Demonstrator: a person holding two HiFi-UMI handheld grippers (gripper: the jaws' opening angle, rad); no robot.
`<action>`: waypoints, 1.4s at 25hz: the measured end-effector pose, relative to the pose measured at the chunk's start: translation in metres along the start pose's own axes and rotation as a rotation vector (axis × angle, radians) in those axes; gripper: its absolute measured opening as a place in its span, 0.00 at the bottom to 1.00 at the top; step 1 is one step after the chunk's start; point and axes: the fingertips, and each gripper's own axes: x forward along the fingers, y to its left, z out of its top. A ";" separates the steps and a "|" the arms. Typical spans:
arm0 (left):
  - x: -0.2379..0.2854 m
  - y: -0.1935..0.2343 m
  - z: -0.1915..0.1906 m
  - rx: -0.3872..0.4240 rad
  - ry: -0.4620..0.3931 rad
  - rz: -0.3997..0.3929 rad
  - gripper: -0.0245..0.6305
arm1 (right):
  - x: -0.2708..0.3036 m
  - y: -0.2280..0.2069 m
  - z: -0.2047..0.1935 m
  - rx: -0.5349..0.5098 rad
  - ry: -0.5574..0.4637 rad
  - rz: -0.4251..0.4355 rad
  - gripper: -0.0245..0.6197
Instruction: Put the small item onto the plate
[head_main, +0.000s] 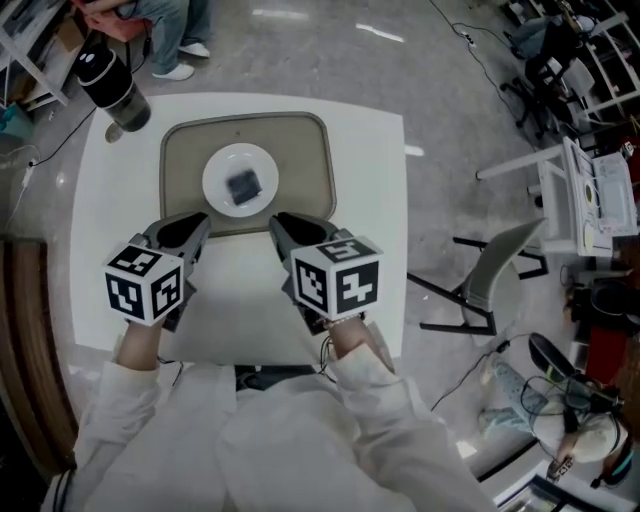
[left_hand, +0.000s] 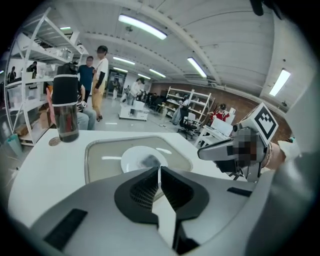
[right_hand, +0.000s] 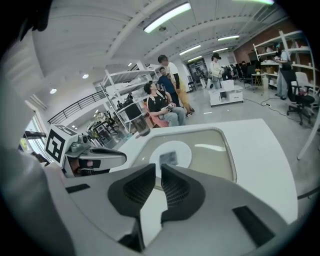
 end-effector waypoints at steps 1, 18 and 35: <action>-0.004 -0.009 -0.001 0.003 -0.014 -0.007 0.07 | -0.006 0.006 -0.001 -0.011 -0.017 0.015 0.10; -0.079 -0.132 -0.054 -0.056 -0.207 -0.079 0.05 | -0.097 0.094 -0.062 -0.118 -0.147 0.213 0.07; -0.092 -0.156 -0.084 -0.024 -0.161 -0.120 0.05 | -0.107 0.119 -0.093 -0.197 -0.174 0.129 0.07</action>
